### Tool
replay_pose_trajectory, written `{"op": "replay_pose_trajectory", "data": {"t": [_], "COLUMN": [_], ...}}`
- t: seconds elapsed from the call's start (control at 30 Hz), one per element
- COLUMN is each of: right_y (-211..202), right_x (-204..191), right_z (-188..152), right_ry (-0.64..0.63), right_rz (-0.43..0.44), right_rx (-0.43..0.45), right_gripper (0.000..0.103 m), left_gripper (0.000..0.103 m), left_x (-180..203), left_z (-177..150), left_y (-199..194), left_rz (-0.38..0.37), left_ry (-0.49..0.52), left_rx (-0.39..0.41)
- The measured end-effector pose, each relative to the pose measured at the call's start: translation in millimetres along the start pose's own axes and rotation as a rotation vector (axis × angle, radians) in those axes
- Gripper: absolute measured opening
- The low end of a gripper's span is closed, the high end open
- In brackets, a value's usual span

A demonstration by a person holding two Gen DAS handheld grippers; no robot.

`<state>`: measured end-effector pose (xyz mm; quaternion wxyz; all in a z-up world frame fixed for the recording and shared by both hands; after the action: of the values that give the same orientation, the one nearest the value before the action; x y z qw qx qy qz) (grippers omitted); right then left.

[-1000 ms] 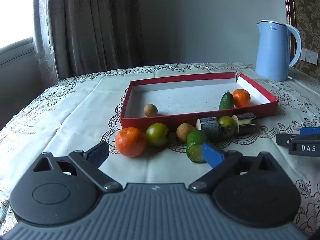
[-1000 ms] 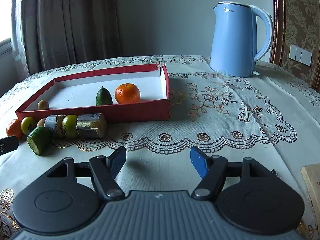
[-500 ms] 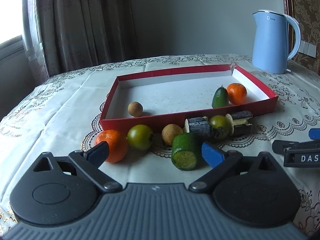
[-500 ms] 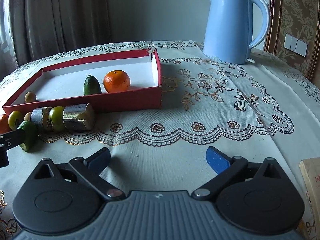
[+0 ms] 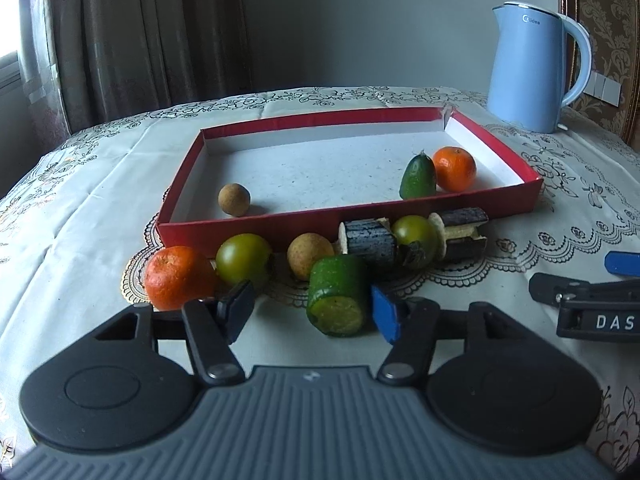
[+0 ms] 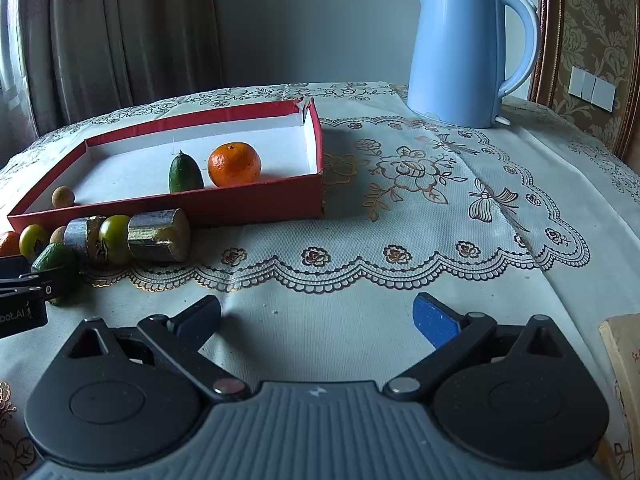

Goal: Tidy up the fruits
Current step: 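Close the left gripper on the green cucumber slice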

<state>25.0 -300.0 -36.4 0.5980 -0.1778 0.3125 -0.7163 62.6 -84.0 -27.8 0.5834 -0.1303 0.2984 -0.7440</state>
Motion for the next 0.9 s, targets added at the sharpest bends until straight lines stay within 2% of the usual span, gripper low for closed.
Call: {"op": "replay_pose_trajectory", "data": {"t": [0.03, 0.1, 0.13, 0.3, 0.67, 0.9], "right_y": [0, 0, 0, 0, 0, -1], "right_x": [0, 0, 0, 0, 0, 0], "right_z": [0, 0, 0, 0, 0, 0], "right_ry": [-0.001, 0.0, 0.001, 0.001, 0.0, -0.005], "right_rz": [0.0, 0.0, 0.001, 0.001, 0.001, -0.003], "right_rx": [0.0, 0.0, 0.0, 0.001, 0.001, 0.002], "right_gripper": [0.103, 0.103, 0.103, 0.103, 0.103, 0.103], "left_gripper": [0.044, 0.031, 0.03, 0.029, 0.028, 0.028], "left_x": [1, 4, 6, 9, -5, -18], "left_z": [0, 1, 1, 0, 4, 2], "left_y": [0, -2, -2, -5, -34, -35], "left_rz": [-0.014, -0.045, -0.043, -0.015, 0.026, 0.053], "left_ry": [0.003, 0.002, 0.008, 0.013, -0.019, -0.046], "left_rx": [0.001, -0.001, 0.0, 0.008, 0.082, 0.085]}}
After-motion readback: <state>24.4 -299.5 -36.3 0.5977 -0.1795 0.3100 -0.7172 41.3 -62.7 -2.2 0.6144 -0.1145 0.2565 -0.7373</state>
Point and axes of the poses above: each gripper's, at about its wrist camera, not at the fingertips, and y roughly the way its jaws point, x to its right, z to its top, the point moved 1 cm from there along y, roughly the way its jaws point, and after that the axes turned 7 degrees about y, right-handed, at the moved point
